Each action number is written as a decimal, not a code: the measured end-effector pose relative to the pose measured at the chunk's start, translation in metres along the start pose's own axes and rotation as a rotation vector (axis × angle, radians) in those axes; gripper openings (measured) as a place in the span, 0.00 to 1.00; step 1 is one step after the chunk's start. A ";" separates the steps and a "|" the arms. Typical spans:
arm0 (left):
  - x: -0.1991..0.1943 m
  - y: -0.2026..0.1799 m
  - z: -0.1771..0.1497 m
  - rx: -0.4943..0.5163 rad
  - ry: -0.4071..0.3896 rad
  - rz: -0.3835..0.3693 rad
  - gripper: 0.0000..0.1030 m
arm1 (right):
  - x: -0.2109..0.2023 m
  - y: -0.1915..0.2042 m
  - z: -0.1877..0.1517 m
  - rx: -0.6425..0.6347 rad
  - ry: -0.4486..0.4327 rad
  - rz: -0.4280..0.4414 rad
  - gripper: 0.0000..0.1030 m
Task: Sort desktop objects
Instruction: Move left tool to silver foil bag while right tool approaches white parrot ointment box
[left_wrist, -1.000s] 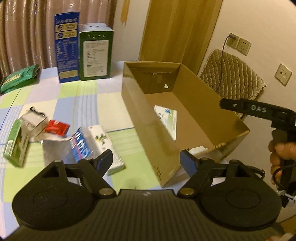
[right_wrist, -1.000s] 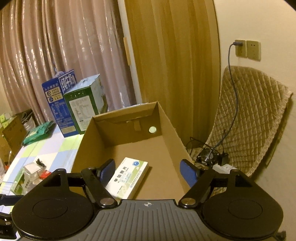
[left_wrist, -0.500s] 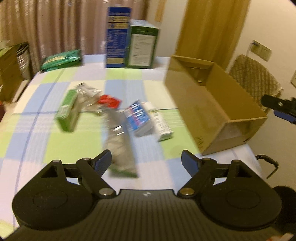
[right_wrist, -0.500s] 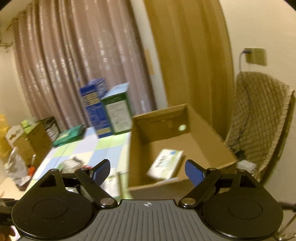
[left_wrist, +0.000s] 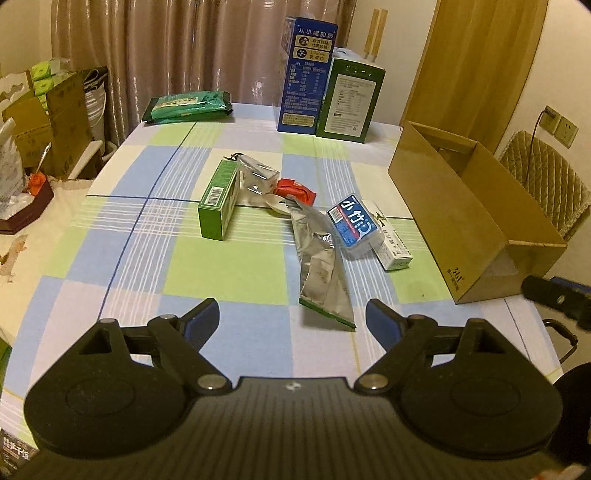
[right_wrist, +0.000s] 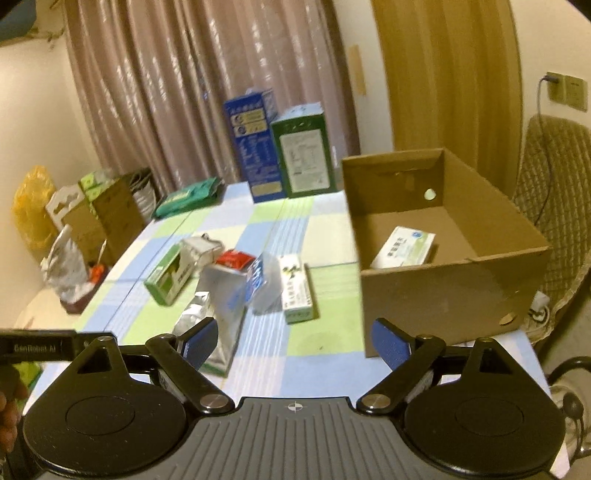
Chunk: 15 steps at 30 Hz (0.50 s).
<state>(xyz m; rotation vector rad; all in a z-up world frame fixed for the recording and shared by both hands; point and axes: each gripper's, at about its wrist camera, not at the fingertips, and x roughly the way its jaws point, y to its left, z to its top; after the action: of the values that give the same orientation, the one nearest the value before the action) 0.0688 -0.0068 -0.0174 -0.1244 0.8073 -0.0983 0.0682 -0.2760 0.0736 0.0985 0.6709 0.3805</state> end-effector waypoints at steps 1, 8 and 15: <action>0.001 0.001 0.000 0.000 0.003 -0.006 0.81 | 0.004 0.002 0.000 -0.006 0.007 0.004 0.85; 0.018 0.003 0.011 0.027 0.013 -0.032 0.83 | 0.033 0.012 -0.002 -0.053 0.045 0.001 0.85; 0.047 0.008 0.026 0.055 0.042 -0.054 0.83 | 0.070 0.021 0.002 -0.103 0.073 0.015 0.85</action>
<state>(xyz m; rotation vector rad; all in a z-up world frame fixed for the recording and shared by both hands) 0.1200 -0.0032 -0.0347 -0.0922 0.8423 -0.1748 0.1137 -0.2306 0.0385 -0.0078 0.7212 0.4338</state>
